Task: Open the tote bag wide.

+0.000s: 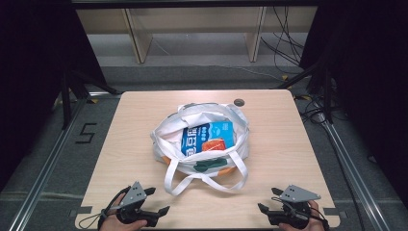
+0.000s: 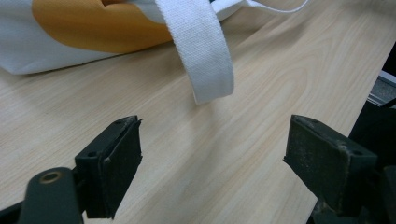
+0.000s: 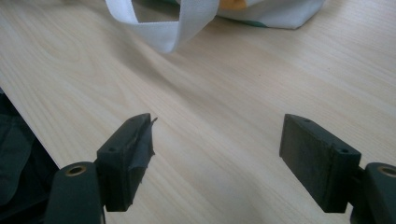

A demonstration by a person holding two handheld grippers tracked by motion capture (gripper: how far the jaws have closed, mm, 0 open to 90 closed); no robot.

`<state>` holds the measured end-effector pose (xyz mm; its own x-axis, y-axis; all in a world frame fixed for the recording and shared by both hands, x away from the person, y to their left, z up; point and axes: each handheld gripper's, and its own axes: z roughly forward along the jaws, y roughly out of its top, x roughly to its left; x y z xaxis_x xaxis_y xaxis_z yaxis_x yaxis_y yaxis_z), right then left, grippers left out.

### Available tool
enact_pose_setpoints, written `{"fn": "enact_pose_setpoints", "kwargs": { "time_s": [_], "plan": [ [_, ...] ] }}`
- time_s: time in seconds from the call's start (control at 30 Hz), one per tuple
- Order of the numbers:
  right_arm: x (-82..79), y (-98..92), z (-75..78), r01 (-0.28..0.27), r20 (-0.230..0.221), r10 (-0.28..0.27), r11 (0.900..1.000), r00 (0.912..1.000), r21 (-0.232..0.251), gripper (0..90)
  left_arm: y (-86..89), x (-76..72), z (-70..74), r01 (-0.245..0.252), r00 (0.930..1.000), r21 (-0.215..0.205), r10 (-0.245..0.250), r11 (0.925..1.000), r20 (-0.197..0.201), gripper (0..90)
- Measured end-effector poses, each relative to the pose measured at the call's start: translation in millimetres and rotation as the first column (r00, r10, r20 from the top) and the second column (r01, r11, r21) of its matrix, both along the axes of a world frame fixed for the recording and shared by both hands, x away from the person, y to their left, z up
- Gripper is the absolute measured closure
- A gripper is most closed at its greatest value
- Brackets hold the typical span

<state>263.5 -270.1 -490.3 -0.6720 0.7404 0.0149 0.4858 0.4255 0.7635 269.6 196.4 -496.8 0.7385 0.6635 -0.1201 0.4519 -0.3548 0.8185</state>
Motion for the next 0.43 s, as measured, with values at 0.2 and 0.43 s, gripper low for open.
{"fn": "enact_pose_setpoints", "kwargs": {
  "time_s": [0.2,0.43],
  "plan": [
    [1.8,0.3,-1.5,-0.036,-0.022,0.036,0.999,0.9991,-0.002,26.8,3.6,1.4,-0.3,-0.014,0.9998,0.035,0.014,0.9993,-0.016,18.0],
    [0.2,0.7,-1.4,0.004,-0.014,-0.004,1.0,0.9999,0.003,26.8,4.6,2.4,-1.7,-0.032,0.9991,0.002,0.032,0.9995,-0.026,18.0]
  ]
}}
